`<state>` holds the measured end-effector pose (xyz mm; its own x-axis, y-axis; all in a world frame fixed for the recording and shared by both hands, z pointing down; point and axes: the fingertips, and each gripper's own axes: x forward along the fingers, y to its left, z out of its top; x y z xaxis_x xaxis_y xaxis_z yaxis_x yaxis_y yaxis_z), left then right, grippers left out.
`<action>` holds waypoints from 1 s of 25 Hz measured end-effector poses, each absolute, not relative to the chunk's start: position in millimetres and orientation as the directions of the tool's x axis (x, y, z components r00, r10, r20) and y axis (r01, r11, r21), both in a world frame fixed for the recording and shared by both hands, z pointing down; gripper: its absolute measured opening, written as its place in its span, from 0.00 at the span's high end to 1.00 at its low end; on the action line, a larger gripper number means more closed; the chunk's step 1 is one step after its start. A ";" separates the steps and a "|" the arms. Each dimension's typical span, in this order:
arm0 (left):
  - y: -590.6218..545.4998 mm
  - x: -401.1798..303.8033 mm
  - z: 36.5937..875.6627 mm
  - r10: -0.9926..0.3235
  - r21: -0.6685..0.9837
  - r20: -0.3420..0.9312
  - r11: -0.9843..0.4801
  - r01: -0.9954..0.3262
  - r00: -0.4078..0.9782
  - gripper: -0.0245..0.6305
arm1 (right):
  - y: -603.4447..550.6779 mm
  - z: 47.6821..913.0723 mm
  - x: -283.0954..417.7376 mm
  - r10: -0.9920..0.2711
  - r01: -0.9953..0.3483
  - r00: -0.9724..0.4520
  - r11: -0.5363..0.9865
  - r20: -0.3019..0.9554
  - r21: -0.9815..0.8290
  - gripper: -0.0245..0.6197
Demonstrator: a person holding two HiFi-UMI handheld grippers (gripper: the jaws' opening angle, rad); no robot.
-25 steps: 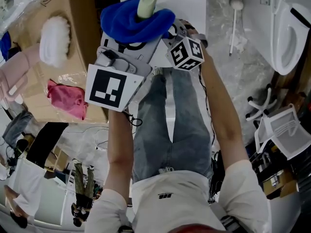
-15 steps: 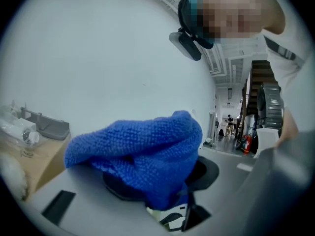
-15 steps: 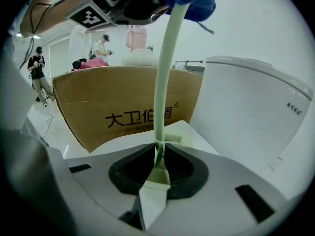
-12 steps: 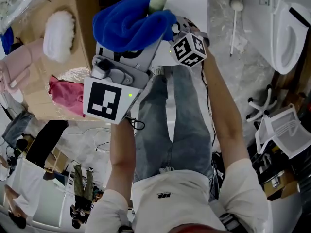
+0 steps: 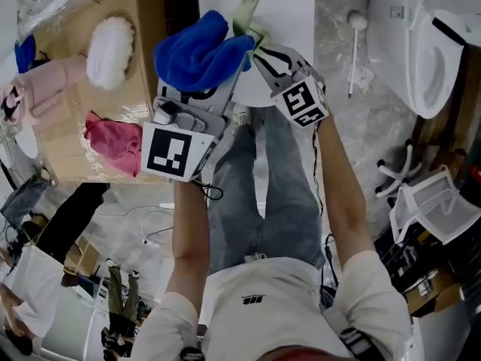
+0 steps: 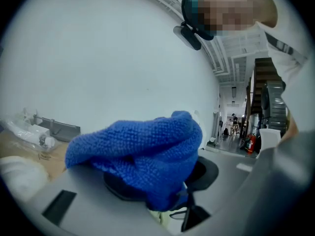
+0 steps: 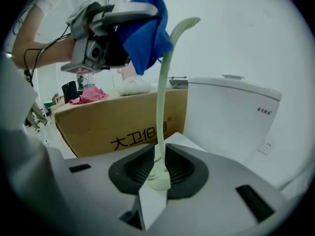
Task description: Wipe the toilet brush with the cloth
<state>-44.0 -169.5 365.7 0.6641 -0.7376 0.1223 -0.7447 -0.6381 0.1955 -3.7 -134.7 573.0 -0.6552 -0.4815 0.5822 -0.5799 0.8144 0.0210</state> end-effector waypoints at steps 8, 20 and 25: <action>-145.6 -58.8 328.1 -0.741 0.165 0.197 -0.620 -0.767 0.642 0.68 | -119.6 449.4 9.8 -0.627 -0.695 -0.639 0.719 0.445 0.015 0.92; -108.6 -80.3 241.3 -0.756 0.160 0.174 -0.610 -0.776 0.631 0.68 | -91.1 261.4 8.5 -0.721 -0.739 -0.642 0.673 0.260 0.039 0.96; -89.5 -90.2 212.2 -0.753 0.138 0.173 -0.619 -0.773 0.634 0.68 | -68.8 217.4 3.0 -0.754 -0.773 -0.612 0.634 0.240 0.019 0.97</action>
<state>-90.2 -89.5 212.2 0.6343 -0.7533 0.1735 -0.7730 -0.6192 0.1378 3.0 -68.8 217.4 -0.6121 -0.7536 0.2396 -0.7731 0.6340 0.0192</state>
